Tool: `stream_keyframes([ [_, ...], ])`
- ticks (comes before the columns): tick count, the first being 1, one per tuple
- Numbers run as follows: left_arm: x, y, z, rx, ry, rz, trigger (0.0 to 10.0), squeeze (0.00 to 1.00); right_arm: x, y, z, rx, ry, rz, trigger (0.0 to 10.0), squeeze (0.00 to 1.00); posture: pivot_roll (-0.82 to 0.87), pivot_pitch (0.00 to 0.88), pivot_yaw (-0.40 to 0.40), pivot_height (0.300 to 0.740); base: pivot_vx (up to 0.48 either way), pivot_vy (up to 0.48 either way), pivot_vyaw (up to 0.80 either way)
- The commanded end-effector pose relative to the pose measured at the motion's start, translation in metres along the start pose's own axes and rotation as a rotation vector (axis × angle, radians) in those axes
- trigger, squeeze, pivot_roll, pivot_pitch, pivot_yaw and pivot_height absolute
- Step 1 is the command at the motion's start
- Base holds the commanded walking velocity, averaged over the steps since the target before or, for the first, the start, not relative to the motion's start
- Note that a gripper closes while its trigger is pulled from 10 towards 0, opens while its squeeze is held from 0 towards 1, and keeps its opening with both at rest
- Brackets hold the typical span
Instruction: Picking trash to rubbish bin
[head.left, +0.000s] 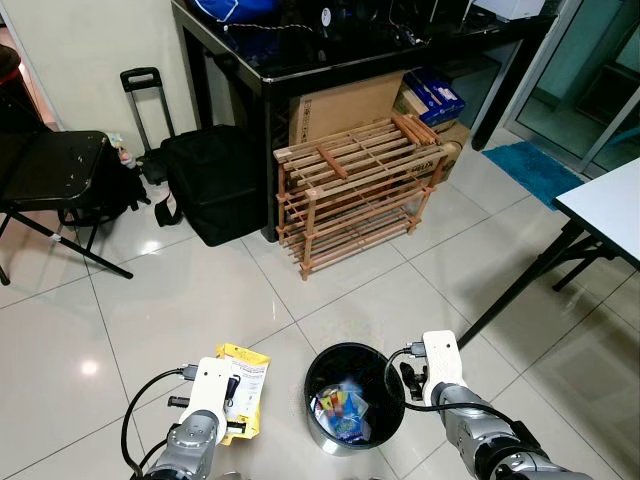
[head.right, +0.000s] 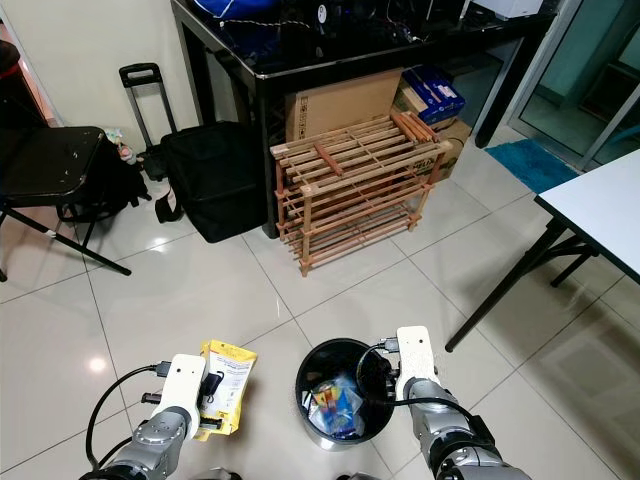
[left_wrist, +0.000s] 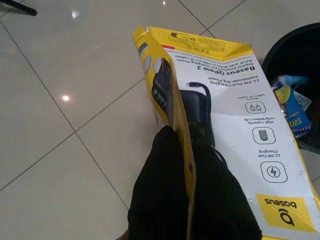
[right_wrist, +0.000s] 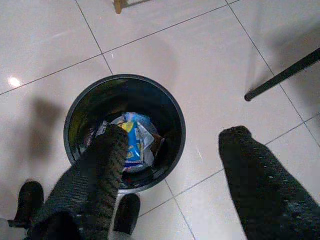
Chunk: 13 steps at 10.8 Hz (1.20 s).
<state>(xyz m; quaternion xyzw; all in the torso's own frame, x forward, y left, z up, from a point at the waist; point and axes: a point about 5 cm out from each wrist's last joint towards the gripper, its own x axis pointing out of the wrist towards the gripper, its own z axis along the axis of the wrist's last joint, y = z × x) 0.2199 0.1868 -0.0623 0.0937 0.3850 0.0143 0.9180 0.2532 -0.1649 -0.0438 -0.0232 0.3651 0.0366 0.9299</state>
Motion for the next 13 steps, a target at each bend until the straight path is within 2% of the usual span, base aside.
stream_keyframes([
  [1,-0.001,-0.001,-0.002,-0.008,-0.001,0.0,10.0,0.0,-0.001,-0.002,-0.004,-0.001,0.008,-0.005,10.0,1.0,0.06,0.082,-0.088,0.74,0.0,0.0,0.0],
  [2,-0.001,-0.001,-0.002,-0.008,0.0,0.0,10.0,0.0,-0.001,-0.003,-0.006,-0.018,0.022,-0.011,10.0,0.86,0.06,0.08,-0.088,0.74,0.0,0.0,0.0],
  [3,0.0,-0.001,-0.001,-0.008,-0.003,0.001,10.0,0.0,-0.002,-0.002,-0.01,-0.018,0.032,-0.011,10.0,0.0,0.06,0.083,-0.085,0.74,0.0,0.0,0.0],
  [7,0.0,0.0,0.002,-0.033,-0.004,-0.003,10.0,0.0,-0.005,-0.006,-0.022,-0.011,0.057,-0.01,10.0,0.0,0.05,0.092,-0.082,0.74,0.0,0.0,0.0],
  [13,-0.001,-0.003,-0.003,-0.019,0.009,-0.011,10.0,0.0,-0.02,-0.018,-0.064,0.006,0.162,-0.057,10.0,0.0,0.04,0.087,-0.079,0.74,0.0,0.0,0.0],
])
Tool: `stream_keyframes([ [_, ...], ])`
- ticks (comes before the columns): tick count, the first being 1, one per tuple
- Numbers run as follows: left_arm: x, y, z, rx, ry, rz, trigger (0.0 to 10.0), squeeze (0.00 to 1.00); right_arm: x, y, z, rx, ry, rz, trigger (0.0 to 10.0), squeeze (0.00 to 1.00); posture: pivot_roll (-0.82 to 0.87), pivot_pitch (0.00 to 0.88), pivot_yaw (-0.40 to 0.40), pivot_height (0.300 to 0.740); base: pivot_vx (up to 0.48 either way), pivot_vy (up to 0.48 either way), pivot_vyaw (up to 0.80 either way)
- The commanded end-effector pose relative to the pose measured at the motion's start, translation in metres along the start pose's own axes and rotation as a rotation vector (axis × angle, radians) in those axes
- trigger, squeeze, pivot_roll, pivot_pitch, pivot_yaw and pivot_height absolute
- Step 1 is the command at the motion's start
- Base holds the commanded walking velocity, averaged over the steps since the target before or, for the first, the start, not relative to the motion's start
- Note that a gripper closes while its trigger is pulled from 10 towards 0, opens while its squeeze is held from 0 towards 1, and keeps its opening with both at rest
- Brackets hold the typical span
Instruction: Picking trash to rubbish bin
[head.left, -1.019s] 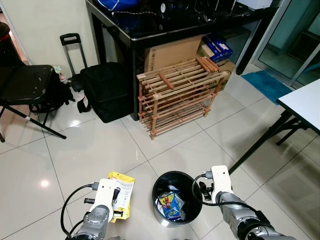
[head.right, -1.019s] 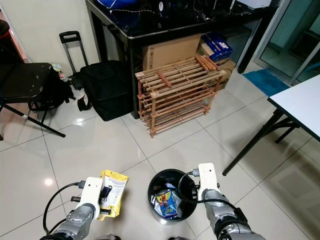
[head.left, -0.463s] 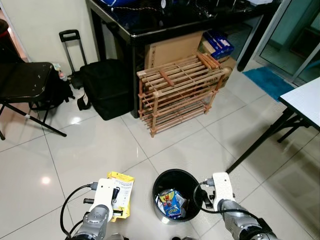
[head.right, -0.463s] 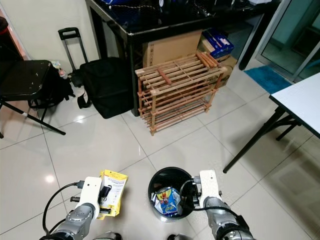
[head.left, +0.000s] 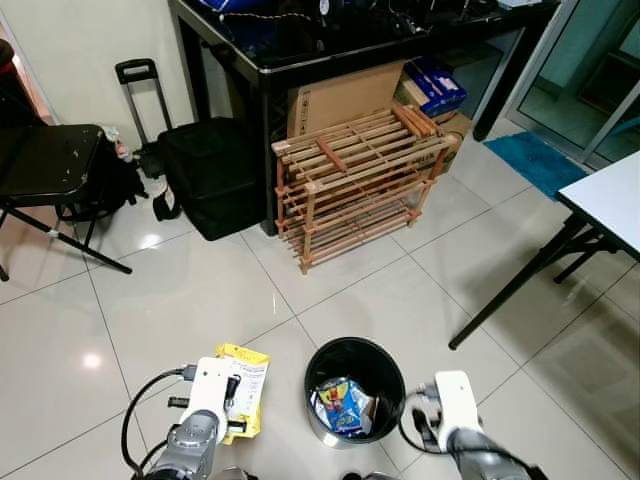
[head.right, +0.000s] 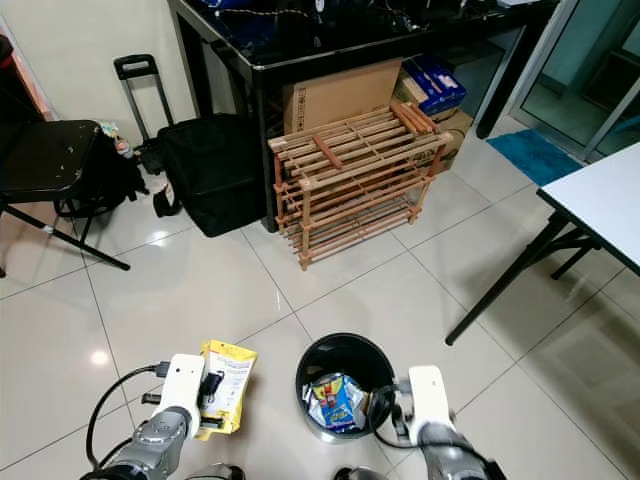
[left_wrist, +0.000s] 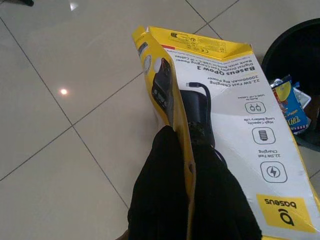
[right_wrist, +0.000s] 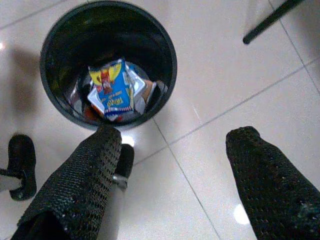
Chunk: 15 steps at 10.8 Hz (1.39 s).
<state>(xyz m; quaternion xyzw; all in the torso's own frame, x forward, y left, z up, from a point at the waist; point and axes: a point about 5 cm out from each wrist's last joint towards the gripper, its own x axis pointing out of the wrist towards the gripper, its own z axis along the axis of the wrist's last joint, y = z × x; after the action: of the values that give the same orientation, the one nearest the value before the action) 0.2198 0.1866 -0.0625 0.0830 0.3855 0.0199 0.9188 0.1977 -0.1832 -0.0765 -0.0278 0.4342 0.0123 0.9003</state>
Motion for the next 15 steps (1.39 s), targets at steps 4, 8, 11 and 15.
stream_keyframes([
  [4,-0.0015,-0.0017,-0.0053,0.001,0.009,-0.011,10.0,0.0,-0.0001,0.0001,-0.0018,0.006,0.012,-0.008,10.0,0.0,0.04,0.068,-0.076,0.74,0.0,0.0,0.0],
  [8,-0.0016,-0.0017,-0.0058,0.009,0.01,-0.012,10.0,0.0,0.0004,0.0029,-0.0005,0.015,0.01,0.005,10.0,0.0,0.05,0.055,-0.075,0.74,0.0,0.0,-0.36],
  [11,-0.0015,-0.002,-0.0053,0.013,0.008,-0.015,10.0,0.0,0.0001,0.0038,-0.0034,0.014,0.024,0.006,10.0,0.0,0.05,0.048,-0.071,0.74,0.0,0.0,-0.8],
  [15,-0.0013,-0.0018,-0.0047,0.011,0.007,-0.013,10.0,0.0,0.0001,0.0037,-0.0035,0.019,0.029,0.006,10.0,0.0,0.04,0.065,-0.074,0.74,0.0,0.0,-0.8],
])
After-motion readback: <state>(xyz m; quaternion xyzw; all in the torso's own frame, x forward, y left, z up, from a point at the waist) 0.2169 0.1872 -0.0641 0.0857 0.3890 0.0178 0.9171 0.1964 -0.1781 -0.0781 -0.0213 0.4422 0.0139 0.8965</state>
